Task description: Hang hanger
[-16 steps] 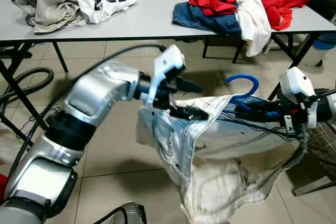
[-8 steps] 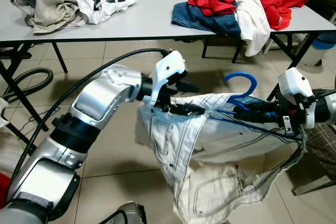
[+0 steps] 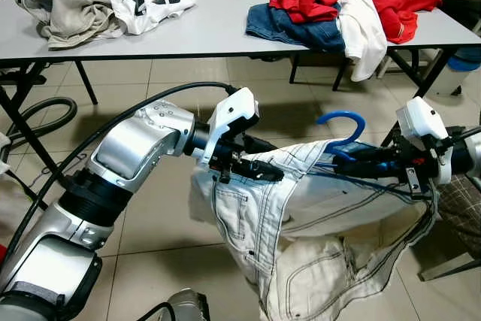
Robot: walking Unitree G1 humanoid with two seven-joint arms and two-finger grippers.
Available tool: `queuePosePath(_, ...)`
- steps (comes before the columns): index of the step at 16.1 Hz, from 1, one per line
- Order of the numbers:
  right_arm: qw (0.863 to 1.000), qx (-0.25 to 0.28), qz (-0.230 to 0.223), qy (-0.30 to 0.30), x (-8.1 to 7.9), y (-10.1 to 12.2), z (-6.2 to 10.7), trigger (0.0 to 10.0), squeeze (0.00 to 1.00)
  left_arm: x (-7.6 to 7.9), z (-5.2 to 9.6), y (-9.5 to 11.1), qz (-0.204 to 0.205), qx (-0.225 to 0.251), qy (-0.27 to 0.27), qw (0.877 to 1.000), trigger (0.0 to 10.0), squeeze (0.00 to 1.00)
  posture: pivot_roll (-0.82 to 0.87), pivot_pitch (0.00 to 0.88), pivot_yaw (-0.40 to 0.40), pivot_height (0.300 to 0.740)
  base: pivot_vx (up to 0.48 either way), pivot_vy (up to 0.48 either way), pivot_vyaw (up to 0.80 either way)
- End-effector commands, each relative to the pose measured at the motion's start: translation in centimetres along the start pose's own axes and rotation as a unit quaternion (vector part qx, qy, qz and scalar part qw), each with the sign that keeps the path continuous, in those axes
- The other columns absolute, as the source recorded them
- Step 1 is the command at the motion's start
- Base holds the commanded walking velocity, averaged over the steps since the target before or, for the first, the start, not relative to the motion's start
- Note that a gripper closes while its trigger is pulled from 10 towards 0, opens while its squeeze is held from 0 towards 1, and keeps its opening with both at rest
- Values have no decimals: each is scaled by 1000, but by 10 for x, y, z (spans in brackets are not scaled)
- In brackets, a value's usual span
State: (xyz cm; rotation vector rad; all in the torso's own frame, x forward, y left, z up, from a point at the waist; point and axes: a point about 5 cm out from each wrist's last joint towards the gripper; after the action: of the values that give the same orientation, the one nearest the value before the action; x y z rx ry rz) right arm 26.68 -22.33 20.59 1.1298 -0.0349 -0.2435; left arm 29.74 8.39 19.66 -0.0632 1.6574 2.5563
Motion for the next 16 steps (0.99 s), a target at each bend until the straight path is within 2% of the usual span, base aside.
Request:
queuePosePath(1,999,25,40,11,-2,20,3,10000,0,0,-2,-5,10,-15,4,1000,0,0,-120,0,-2,740,0,0,0)
queuePosePath(5,999,26,42,13,-1,22,3,10000,0,-3,-1,-6,17,-11,23,1000,0,0,-122,0,-1,740,0,0,0)
queuePosePath(11,999,26,40,13,1,22,4,10000,0,-2,0,-6,28,-1,23,999,0,0,-117,0,-3,740,0,0,0)
queuePosePath(12,999,37,28,3,5,24,4,10000,1000,-2,2,-6,34,8,29,999,0,0,-113,0,-4,740,0,0,0)
queuePosePath(16,998,64,17,-12,5,26,16,10000,1000,-1,4,-13,41,14,41,998,0,0,-115,0,0,740,0,0,0)
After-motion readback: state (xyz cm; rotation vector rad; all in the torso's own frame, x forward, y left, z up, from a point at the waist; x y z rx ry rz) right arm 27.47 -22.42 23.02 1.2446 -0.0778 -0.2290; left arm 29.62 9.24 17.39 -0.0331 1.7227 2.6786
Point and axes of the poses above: a point about 5 cm out from each wrist's last joint towards the gripper, its own z axis pointing back from the gripper into the wrist, its own y axis along the axis of the wrist's last joint, x = y × z, and after that the axes turned 10 degrees about -z, right-handed
